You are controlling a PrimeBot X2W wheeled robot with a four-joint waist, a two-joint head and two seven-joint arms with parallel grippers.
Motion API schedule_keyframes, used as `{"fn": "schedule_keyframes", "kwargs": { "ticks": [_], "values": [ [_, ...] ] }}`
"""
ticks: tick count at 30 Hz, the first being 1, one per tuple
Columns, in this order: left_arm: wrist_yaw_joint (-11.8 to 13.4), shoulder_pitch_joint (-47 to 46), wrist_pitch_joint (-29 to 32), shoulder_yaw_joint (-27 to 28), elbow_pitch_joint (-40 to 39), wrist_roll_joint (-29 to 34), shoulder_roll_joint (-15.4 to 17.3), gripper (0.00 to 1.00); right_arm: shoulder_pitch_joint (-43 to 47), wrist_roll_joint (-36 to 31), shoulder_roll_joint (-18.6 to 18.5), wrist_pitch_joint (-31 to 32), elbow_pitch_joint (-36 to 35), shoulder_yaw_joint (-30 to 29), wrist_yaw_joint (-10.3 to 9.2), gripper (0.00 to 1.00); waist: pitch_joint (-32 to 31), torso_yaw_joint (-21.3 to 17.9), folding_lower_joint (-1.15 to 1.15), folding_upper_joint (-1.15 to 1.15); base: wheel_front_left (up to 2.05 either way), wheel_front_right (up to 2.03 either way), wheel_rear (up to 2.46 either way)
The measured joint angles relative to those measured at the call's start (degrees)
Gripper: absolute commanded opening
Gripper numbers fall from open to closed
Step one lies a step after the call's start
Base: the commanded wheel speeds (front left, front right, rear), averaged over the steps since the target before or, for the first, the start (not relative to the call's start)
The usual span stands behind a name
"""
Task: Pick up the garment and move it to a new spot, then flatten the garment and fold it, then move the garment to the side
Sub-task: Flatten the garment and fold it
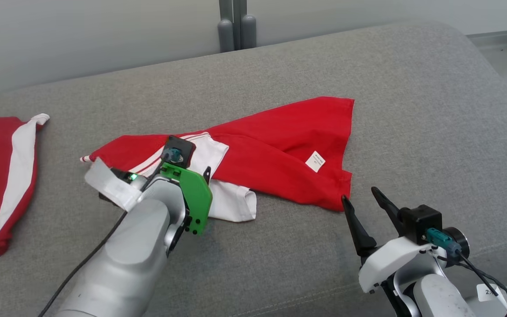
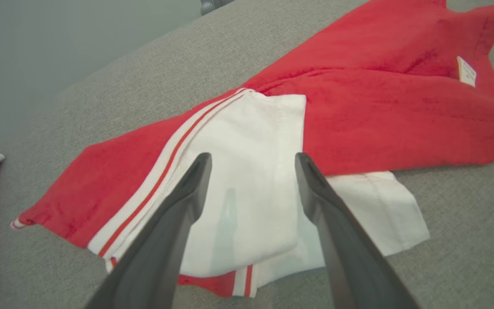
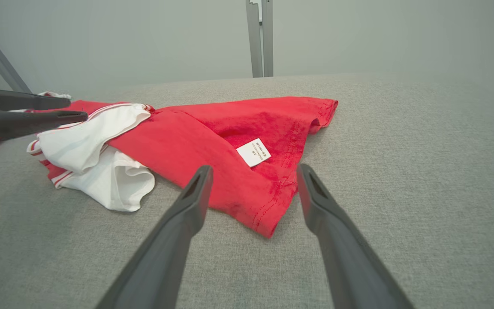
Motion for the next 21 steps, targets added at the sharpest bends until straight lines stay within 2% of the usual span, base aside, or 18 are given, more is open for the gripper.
{"fn": "schedule_keyframes", "kwargs": {
  "ticks": [11, 17, 18, 20, 21],
  "values": [
    [1.98, 1.26, 1.70, -4.14, -0.09, 3.08, -0.05, 1.00, -0.74, 0.10, -0.01, -0.99, 0.26, -1.16, 0.00, 1.00, 2.58, -1.37, 0.00, 0.00, 0.00, 0.00, 0.00],
    [4.03, 1.22, 1.09, -5.80, 0.25, 5.09, 0.40, 1.00, -1.48, 0.35, 0.00, -1.49, 0.85, -0.68, 0.00, 1.00, 3.03, -1.20, 0.00, 0.00, 0.00, 0.00, 0.00],
    [4.19, 1.20, 0.89, -6.10, 0.25, 5.31, 0.42, 0.77, -1.60, 0.58, -0.01, -1.57, 0.98, -0.65, 0.00, 1.00, 3.07, -1.16, 0.00, 0.00, 0.00, 0.00, 0.00],
    [4.21, 1.20, 0.46, -6.55, 0.26, 5.47, 0.41, 0.00, -1.71, 0.71, 0.00, -1.77, 1.12, -0.57, 0.00, 1.00, 3.16, -1.10, 0.00, 0.00, 0.00, 0.00, 0.00],
    [4.21, 1.18, 0.41, -6.68, 0.30, 5.48, 0.41, 0.00, -1.77, 0.78, 0.00, -1.81, 1.20, -0.57, 0.00, 1.00, 3.21, -1.04, 0.00, 0.00, 0.00, 0.00, 0.00]
  ]
}}
